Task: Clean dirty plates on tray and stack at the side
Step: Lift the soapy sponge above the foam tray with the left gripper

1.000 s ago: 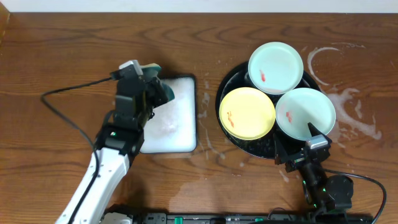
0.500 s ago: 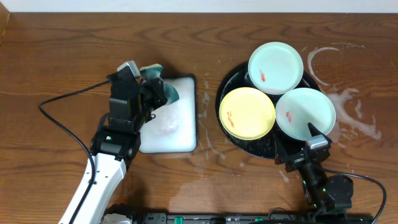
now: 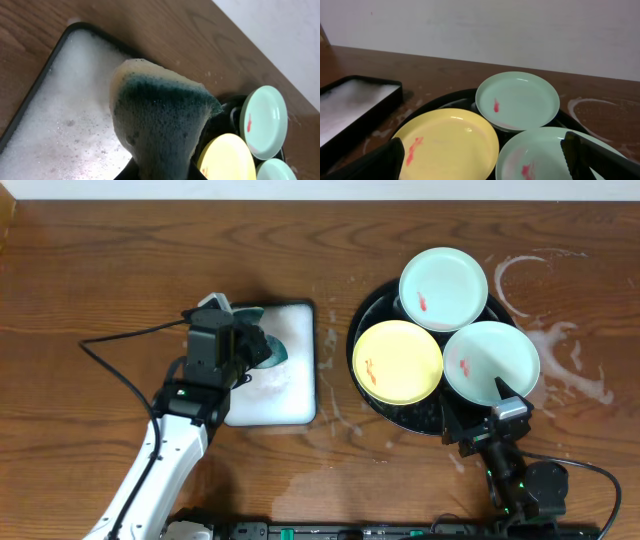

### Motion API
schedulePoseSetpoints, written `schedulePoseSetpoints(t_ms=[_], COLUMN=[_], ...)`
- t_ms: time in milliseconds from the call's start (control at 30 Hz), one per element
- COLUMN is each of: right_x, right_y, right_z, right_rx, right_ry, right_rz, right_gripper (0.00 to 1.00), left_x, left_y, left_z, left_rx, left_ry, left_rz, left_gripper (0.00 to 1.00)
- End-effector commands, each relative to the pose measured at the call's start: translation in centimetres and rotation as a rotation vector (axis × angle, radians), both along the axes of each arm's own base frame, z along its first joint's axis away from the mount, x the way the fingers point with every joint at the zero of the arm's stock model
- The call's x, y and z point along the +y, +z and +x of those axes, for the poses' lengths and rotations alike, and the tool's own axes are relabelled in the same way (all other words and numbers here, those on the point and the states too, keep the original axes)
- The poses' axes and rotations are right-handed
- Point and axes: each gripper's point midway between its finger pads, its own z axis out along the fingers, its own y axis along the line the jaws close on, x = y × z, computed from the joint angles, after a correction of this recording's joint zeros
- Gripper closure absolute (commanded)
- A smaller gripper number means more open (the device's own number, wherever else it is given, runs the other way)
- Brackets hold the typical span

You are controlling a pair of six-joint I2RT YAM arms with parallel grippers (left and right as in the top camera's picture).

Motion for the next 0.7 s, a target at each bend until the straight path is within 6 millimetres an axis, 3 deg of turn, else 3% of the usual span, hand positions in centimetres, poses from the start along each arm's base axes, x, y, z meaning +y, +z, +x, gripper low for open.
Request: schedulePoseSetpoints(t_ms=[0,233,333,500,667], right_x=[0.1,0.1,0.1,0.1,0.1], right_y=[-0.2,-0.2,-0.2,-0.2,-0.2], right_z=[0.0,0.0,0.0,0.0,0.0], right_rx=[0.000,0.000,0.000,0.000,0.000], right_ry=[0.006,0.006,0.006,0.006,0.006], right_rz=[-0.012,-0.012,-0.012,-0.012,-0.012], right_gripper=[0.01,0.01,0.01,0.01,0.01], left_x=[-0.1,-0.1,0.1,2.0,2.1], left_y=[1.0,3.2,4.1,2.3,-0.3], left_z=[0.5,0.6,0.4,0.1,-0.3], left_rx=[-0.022,-0.100,-0.150,-0.087,0.008], left_ry=[-0.002,-0.012,-0.057,-0.002,-0.008], left_rz=[-0.011,-0.014,0.062,0.162,0.184], left_gripper=[0.93,0.93,0.93,0.92,0.93])
